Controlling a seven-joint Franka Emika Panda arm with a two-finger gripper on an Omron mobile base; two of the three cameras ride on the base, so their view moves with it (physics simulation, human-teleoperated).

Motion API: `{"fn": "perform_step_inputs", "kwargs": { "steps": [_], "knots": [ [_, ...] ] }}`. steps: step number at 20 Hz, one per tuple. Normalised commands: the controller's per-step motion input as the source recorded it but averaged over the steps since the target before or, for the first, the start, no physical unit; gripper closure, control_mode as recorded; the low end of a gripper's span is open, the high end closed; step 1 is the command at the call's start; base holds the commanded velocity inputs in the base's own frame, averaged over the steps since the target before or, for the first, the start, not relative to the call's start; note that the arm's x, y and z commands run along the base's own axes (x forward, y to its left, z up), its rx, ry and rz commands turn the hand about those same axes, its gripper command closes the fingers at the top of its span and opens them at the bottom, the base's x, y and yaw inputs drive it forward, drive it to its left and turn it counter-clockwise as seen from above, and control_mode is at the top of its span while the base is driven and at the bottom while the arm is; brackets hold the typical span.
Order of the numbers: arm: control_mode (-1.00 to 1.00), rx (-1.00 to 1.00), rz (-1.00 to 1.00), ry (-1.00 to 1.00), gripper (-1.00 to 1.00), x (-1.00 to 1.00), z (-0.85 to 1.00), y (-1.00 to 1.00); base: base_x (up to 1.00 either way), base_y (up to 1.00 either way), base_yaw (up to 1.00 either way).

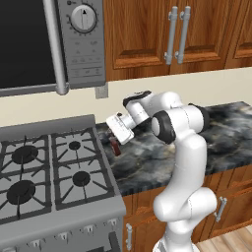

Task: Collect the turmeric, ketchup, and shaker from the cabinet and place them next to the stove.

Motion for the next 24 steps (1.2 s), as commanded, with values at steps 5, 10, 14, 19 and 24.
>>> {"fn": "perform_step_inputs", "kwargs": {
  "steps": [5, 10, 14, 19, 24],
  "knots": [
    [-1.00, 0.02, 0.00, -0.03, 1.00, -0.20, -0.24, -0.26, 0.00, 0.00, 0.00],
    [-1.00, 0.00, 0.00, -0.05, 1.00, -0.04, -0.34, -0.21, 0.00, 0.00, 0.00],
    [-1.00, 0.02, 0.00, -0.05, 1.00, 0.00, -0.45, -0.27, 0.00, 0.00, 0.00],
    [-1.00, 0.07, 0.01, -0.13, 1.00, -0.05, -0.64, -0.38, 0.00, 0.00, 0.00],
    [-1.00, 0.06, 0.00, -0.11, 1.00, -0.01, -0.55, -0.30, 0.00, 0.00, 0.00]
  ]
}}
